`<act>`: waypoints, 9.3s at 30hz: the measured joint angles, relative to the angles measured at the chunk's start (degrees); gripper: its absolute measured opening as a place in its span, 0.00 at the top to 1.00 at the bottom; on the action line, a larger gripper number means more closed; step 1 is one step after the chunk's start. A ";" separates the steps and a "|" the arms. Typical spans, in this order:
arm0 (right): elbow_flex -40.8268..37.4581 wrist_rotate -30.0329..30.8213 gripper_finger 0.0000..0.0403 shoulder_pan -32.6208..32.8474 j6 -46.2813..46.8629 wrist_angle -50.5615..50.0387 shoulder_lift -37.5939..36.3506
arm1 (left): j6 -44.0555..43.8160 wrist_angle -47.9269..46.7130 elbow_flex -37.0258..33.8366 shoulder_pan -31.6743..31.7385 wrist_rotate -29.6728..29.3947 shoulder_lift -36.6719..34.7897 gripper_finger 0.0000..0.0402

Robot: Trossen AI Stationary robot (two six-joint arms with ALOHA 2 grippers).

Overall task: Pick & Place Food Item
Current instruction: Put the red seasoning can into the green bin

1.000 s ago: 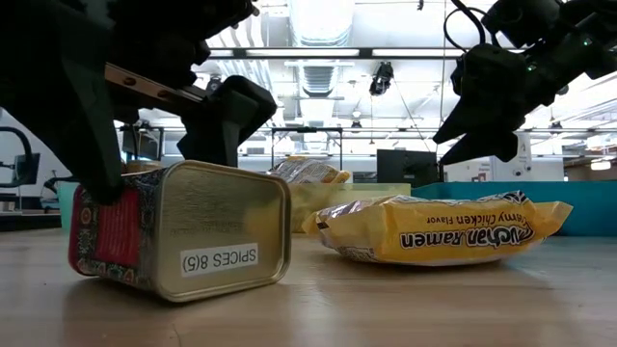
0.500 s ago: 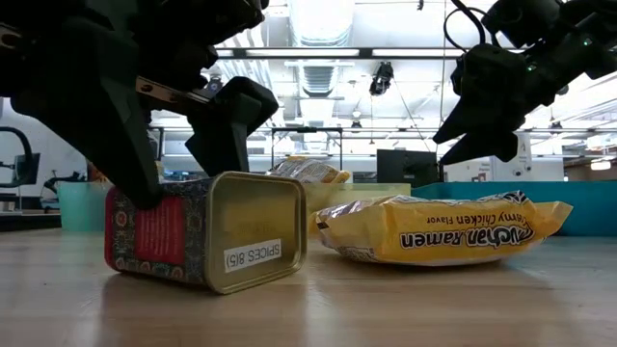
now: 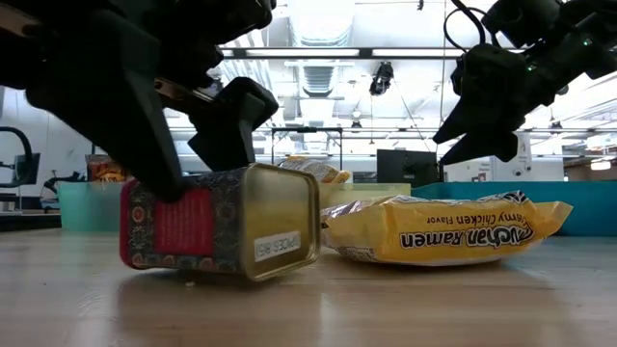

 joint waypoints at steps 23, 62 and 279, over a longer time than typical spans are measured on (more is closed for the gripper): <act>-0.02 -0.01 0.34 -0.01 0.00 0.01 0.00 | -32.87 1.64 0.13 -0.01 -2.73 -3.65 0.29; -0.02 0.00 0.34 0.01 -0.01 -0.02 0.00 | -53.11 8.36 0.07 0.64 2.45 -15.23 0.29; 34.82 23.97 0.25 28.75 -30.08 35.53 37.83 | -38.94 -9.20 -0.15 -7.11 -35.53 -29.72 0.46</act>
